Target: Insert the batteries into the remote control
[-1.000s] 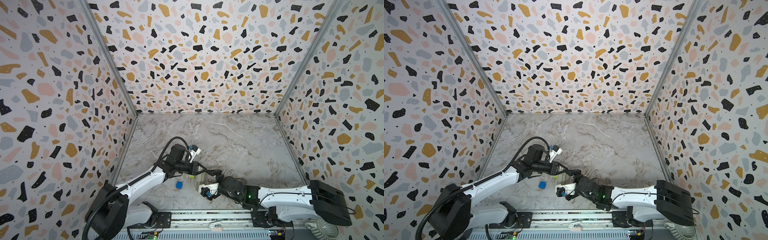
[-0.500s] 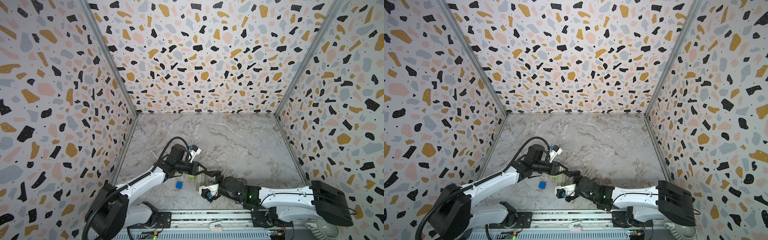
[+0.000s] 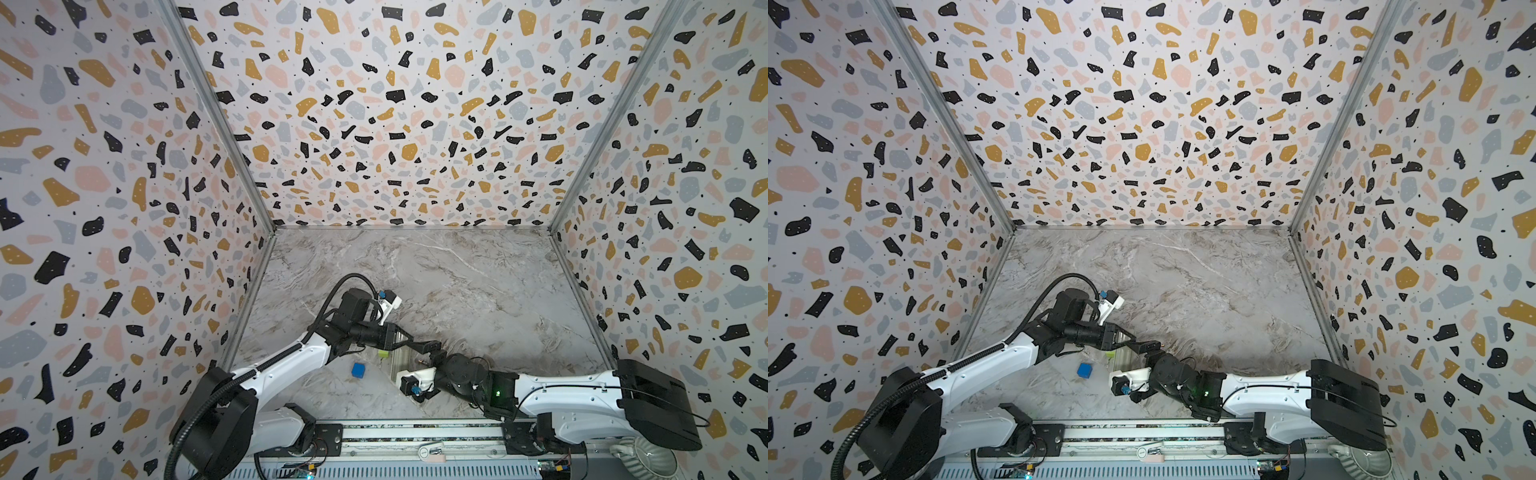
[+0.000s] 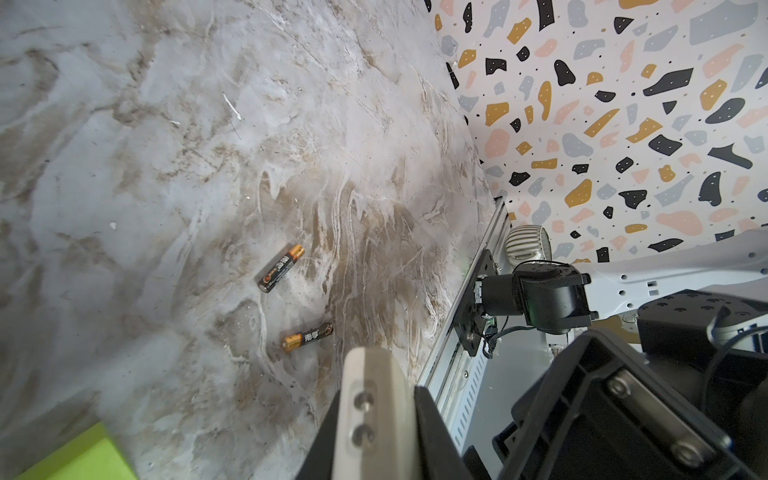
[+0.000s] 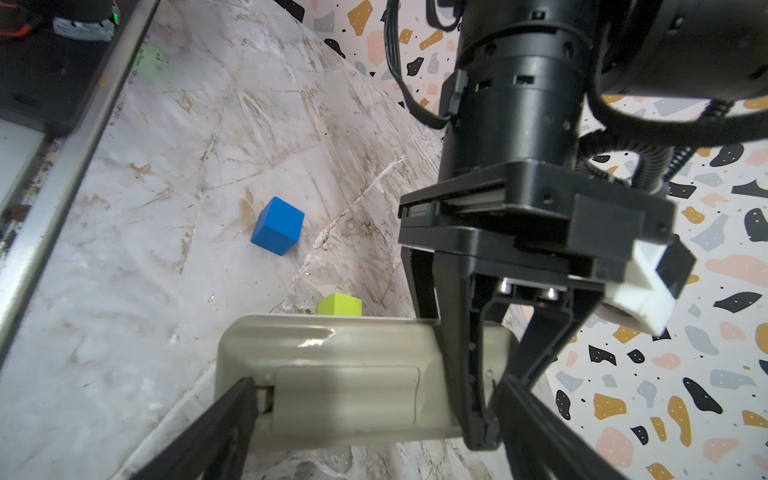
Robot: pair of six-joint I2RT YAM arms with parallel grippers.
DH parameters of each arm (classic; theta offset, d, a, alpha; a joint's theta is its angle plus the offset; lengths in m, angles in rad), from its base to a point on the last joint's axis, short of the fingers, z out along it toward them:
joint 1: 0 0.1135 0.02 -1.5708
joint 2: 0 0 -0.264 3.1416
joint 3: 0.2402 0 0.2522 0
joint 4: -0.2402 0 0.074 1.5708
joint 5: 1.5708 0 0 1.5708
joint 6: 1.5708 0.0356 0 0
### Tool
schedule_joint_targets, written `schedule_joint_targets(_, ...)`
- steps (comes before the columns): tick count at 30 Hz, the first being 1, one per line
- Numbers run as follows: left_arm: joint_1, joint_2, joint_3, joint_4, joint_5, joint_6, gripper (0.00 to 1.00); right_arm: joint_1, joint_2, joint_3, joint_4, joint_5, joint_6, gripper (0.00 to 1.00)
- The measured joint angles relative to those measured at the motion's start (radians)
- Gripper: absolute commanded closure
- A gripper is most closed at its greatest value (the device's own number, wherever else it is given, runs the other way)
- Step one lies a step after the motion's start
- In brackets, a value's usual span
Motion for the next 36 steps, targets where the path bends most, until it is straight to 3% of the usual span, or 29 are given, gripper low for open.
schedule_joint_targets(12,0.008,0.0,-0.007,0.018,-0.036,0.023,1.0,0.005,0.046,0.018,0.008,0.076,-0.001,0.09)
schedule_joint_targets(36,0.008,0.0,-0.007,0.039,-0.059,0.027,1.0,-0.005,0.035,0.016,0.011,0.091,-0.001,0.1)
